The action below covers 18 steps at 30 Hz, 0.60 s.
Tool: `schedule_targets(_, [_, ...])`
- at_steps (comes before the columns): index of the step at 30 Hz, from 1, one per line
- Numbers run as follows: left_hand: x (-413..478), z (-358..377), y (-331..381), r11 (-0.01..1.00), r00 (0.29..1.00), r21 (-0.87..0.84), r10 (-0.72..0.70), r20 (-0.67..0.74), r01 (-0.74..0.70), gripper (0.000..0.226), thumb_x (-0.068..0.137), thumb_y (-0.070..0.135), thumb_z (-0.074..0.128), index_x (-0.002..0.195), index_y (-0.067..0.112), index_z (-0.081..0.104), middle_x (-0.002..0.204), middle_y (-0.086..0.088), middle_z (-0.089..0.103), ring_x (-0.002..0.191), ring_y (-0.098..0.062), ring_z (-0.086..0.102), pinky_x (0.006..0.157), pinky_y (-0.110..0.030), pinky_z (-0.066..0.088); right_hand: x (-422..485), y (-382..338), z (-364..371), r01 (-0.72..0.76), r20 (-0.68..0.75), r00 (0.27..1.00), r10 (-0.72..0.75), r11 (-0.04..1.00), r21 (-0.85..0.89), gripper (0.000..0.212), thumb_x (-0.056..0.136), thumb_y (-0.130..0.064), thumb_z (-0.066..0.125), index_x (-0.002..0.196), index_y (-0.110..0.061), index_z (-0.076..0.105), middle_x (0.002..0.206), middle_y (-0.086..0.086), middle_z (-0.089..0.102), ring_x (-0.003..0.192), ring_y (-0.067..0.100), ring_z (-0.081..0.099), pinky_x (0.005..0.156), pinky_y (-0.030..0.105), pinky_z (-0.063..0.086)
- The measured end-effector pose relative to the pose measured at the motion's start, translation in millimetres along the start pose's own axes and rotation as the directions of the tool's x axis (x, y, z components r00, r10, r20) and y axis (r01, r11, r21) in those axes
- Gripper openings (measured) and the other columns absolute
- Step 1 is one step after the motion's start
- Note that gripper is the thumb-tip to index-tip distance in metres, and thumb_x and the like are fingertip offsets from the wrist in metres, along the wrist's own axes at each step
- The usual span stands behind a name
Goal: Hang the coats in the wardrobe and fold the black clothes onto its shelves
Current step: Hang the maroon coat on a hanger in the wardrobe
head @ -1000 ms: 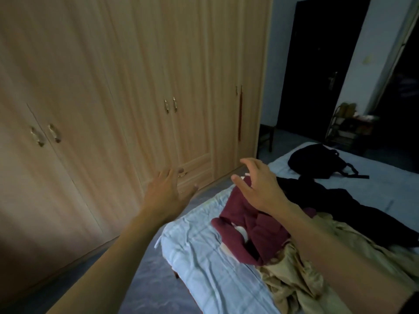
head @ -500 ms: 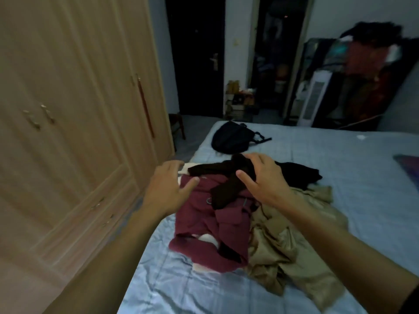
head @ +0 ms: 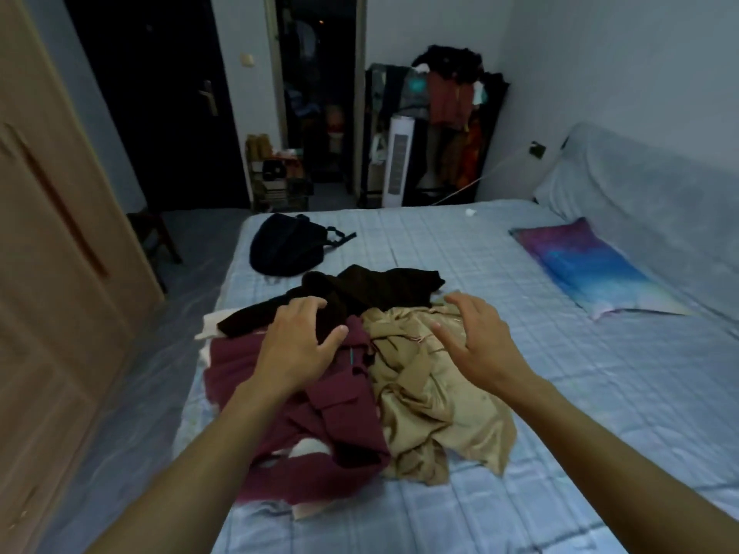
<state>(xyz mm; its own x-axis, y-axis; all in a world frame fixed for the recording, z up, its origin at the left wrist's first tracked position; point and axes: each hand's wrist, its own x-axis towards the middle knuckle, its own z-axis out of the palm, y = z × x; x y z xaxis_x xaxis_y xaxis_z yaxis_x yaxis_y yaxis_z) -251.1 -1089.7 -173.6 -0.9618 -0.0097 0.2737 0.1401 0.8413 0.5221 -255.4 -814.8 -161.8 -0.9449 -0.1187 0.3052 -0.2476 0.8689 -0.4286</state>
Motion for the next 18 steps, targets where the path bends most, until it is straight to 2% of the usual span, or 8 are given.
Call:
schedule_targets(3, [10.1,23.2,3.6,1.0,0.998,0.012,0.011,0.056,-0.012,0.056,0.089,0.053,0.057,0.134,0.019,0.047,0.134,-0.001,0.05,0.121,-0.021,0.046,0.099,-0.04,0.045,5.5,19.1,7.4,-0.029,-0.007,1.0,0.029,0.999,-0.013,0.053,0.091,-0.056,0.046,0.13,-0.02,0.051,0.127,0.003,0.055,0.115,0.02,0.051,0.092,0.032,0.036])
schedule_targets(8, [35.8,42.2,-6.0,0.998,0.998,0.055,-0.027,0.051,0.025,0.054,0.09,0.05,0.058,0.133,0.019,0.048,0.134,-0.002,0.051,0.12,-0.021,0.046,0.097,-0.037,0.044,35.5,37.7,39.2,-0.026,0.027,0.999,0.024,0.997,0.077,0.062,0.086,-0.06,0.036,0.129,-0.017,0.051,0.125,0.002,0.055,0.116,0.021,0.05,0.099,0.037,0.04])
schedule_targets(13, [56.1,61.4,-24.0,0.992,0.993,0.094,-0.093,0.068,0.086,0.052,0.09,0.049,0.058,0.133,0.019,0.049,0.134,-0.002,0.051,0.119,-0.022,0.046,0.097,-0.037,0.043,69.6,43.7,81.4,-0.009,0.12,0.993,-0.008,0.99,0.139,0.056,0.088,-0.055,0.041,0.129,-0.019,0.05,0.125,0.0,0.054,0.116,0.019,0.049,0.099,0.043,0.042])
schedule_targets(18, [70.0,86.4,-53.1,0.984,0.981,0.091,-0.162,0.11,0.152,0.051,0.089,0.048,0.058,0.13,0.019,0.05,0.128,-0.002,0.054,0.113,-0.021,0.048,0.093,-0.035,0.044,93.1,43.7,116.4,-0.006,0.207,0.978,-0.023,0.99,0.139,0.062,0.087,-0.058,0.036,0.135,-0.02,0.047,0.134,0.0,0.051,0.124,0.019,0.045,0.103,0.04,0.039])
